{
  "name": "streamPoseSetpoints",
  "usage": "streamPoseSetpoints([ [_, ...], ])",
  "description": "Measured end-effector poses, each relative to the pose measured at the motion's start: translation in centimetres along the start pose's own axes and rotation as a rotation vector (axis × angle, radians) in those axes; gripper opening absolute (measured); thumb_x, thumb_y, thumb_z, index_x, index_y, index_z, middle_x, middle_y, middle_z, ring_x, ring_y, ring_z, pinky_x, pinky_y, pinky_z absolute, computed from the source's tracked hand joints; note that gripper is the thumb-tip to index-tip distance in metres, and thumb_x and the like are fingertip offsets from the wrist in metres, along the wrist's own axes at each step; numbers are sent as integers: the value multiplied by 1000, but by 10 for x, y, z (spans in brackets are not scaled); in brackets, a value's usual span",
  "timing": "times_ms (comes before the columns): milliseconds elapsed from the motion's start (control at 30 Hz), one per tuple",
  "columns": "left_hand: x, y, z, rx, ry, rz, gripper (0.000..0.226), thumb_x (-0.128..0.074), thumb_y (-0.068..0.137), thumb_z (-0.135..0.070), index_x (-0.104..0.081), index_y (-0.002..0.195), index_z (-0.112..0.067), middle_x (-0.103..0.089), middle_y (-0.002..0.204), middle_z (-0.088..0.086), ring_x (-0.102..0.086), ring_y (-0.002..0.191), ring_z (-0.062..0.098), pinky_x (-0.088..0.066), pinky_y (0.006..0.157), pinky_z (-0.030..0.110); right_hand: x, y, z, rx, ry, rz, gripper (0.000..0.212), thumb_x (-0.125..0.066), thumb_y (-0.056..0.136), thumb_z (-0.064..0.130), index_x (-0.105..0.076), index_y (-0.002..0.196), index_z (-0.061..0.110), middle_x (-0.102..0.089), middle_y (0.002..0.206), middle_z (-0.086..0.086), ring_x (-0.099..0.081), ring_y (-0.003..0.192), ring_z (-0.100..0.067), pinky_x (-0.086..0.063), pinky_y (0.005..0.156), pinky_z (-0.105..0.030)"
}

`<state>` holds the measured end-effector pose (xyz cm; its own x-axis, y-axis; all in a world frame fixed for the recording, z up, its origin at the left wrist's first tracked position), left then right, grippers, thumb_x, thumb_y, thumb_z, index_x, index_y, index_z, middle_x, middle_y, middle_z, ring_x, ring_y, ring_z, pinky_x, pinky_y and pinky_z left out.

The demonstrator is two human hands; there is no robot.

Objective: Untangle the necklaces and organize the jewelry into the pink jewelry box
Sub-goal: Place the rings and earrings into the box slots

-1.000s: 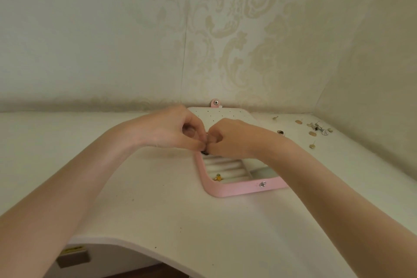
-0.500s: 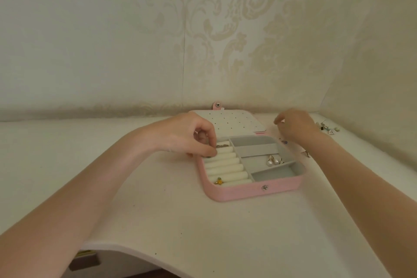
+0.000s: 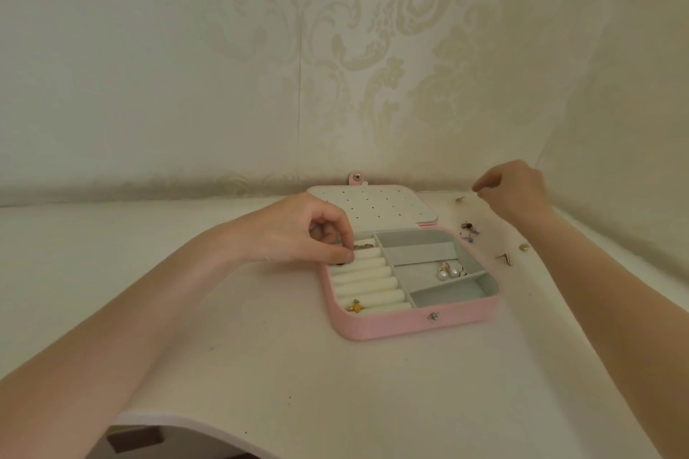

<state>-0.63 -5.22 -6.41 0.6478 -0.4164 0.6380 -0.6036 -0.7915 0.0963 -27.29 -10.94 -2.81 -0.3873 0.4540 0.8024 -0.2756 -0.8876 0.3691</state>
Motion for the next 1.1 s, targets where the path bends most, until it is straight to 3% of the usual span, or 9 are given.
streamPoseSetpoints([
  [100,1,1,1,4,-19,-12,14,-75,77,-15,-67,70,-24,-43,56,-9,-34,54,8,-29,50,14,-9,-2,0,0,-85,150,21,-54,90,4,-70,103,5,-66,109,-16,-59,102,-31,-43,86,-29],
  [267,1,2,2,1,-32,-14,16,-76,76,-15,-68,68,-27,-46,57,-9,-36,54,7,-30,50,14,-29,-16,8,60,-122,375,10,-72,77,8,-73,86,3,-64,63,-5,-56,49,-7,-47,66,-25],
  [433,1,2,1,-17,-25,-2,15,-76,76,-15,-68,70,-26,-43,59,-3,-34,56,9,-28,51,16,-24,-16,13,84,-160,331,11,-66,74,-7,-73,78,-1,-66,67,-11,-58,61,-18,-55,77,-33],
  [567,0,1,2,-23,-28,4,11,-77,76,-18,-69,72,-25,-42,59,-5,-34,56,9,-28,51,16,-16,-18,15,101,-183,262,19,-59,73,-10,-67,63,3,-52,53,5,-47,54,-5,-50,61,-26],
  [667,0,2,2,-13,-17,-3,10,-76,77,-17,-68,73,-23,-42,58,-6,-34,55,9,-29,51,16,-12,-18,12,83,-164,251,21,-59,72,-10,-64,62,8,-56,53,1,-51,47,-7,-52,62,-28],
  [800,2,-1,-2,0,-40,-18,8,-73,79,-15,-68,76,-21,-55,63,-1,-44,58,8,-35,54,15,3,-19,23,-14,239,230,9,-62,82,-5,-69,82,1,-67,69,-12,-59,54,-14,-49,46,-11],
  [900,14,-2,-4,15,-129,-176,8,-68,82,-13,-68,77,-20,-56,62,-10,-45,53,0,-35,51,12,4,-34,52,-89,661,443,9,-62,83,-5,-67,88,0,-70,72,-10,-66,59,-14,-54,53,-14],
  [1000,28,-5,-6,17,-245,-355,6,-67,83,-16,-70,80,-21,-57,64,-12,-41,50,3,-35,50,13,-4,-59,86,-49,767,662,11,-63,82,-4,-67,88,4,-72,73,-8,-68,61,-13,-53,54,-16],
  [1100,26,-7,-11,23,-336,-365,8,-68,82,-17,-70,89,-17,-67,77,-6,-58,61,6,-43,53,13,-13,-79,110,7,840,776,12,-63,81,-5,-67,87,5,-72,73,-9,-68,61,-13,-51,53,-16],
])
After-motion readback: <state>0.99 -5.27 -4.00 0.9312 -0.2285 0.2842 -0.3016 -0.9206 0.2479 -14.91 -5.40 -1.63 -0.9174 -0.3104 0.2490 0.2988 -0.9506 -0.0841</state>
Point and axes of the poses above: each hand's wrist, its own y-axis towards the middle knuckle, its own x-axis out of the back of the hand, z = x × y, the point moved 7 cm from there along y, towards the middle knuckle
